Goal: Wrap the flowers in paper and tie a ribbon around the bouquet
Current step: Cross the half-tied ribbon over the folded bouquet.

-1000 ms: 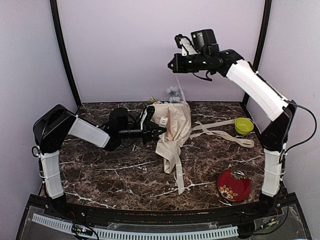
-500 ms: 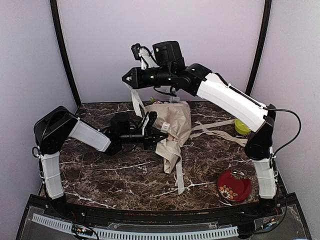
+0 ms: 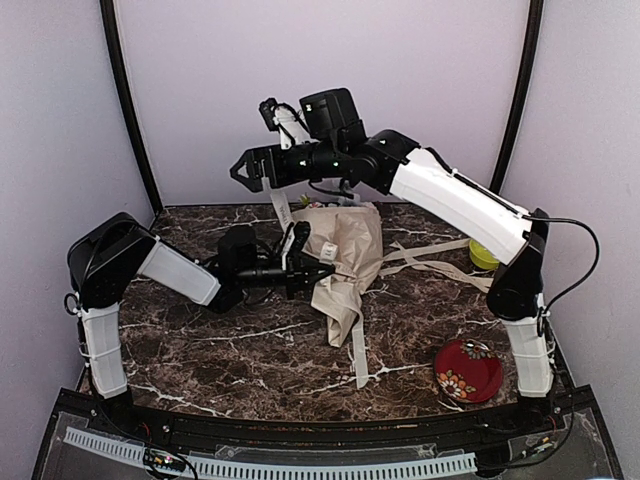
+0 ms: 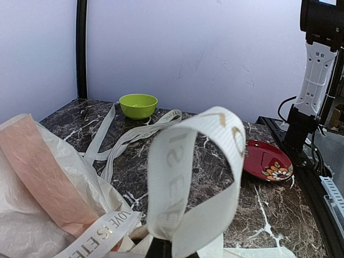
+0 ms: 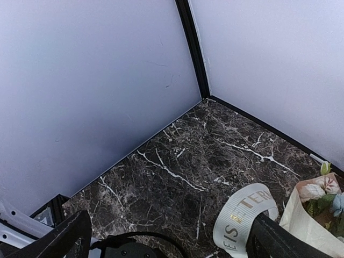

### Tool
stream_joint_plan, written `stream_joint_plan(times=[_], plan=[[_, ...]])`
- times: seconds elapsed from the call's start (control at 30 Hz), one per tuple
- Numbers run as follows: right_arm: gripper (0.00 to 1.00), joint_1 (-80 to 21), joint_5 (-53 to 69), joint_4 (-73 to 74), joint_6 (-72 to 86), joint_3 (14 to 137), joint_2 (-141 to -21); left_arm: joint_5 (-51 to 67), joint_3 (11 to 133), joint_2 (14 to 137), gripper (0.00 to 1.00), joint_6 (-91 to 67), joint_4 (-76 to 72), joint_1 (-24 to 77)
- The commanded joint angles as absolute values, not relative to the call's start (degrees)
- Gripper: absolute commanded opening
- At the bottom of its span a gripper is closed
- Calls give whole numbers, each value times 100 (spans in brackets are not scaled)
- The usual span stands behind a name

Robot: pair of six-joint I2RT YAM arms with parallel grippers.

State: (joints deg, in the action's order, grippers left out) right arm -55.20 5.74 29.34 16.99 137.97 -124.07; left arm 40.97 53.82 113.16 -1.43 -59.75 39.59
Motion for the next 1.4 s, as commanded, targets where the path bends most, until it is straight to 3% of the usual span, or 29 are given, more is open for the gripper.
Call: stream_joint_plan(times=[0.0,0.17,0.37,0.73,0.87,1.07,1.13,1.2,1.27,1.33,1.37], plan=[[100,-5537,445,3243,1324,13825,-12112,4122,5308,11161,0,-307,-6351,3964],[100,-5542,-105,3755,1718,13707,-12352,4122,5307,11171,0,-348,-6388,3964],[100,-5380,190,5411,2145,14632,-13423,4114,5303,11171,0,-232,-6224,3964],[98,-5218,935,4248,2130,13846,-12605,4120,5313,11127,0,-133,-6152,3964],[100,-5044,1178,3500,1930,12878,-11864,4095,5307,11112,0,-182,-6205,3964],[100,-4524,1755,2179,1418,10424,-10105,4071,5317,11148,0,-258,-6316,3960],[94,-4371,2153,1850,1254,9599,-9666,4078,5338,11168,0,-265,-6315,3955],[76,-4305,2379,1638,1109,8956,-9391,4070,5355,11179,0,-264,-6296,3961],[65,-4297,2489,1618,980,8557,-9273,4055,5375,11188,0,-272,-6267,3947],[65,-4298,2633,1530,931,8233,-9238,4057,5387,11188,0,-272,-6245,3946],[70,-4296,2682,1429,948,8093,-9227,4060,5388,11188,0,-268,-6228,3946]])
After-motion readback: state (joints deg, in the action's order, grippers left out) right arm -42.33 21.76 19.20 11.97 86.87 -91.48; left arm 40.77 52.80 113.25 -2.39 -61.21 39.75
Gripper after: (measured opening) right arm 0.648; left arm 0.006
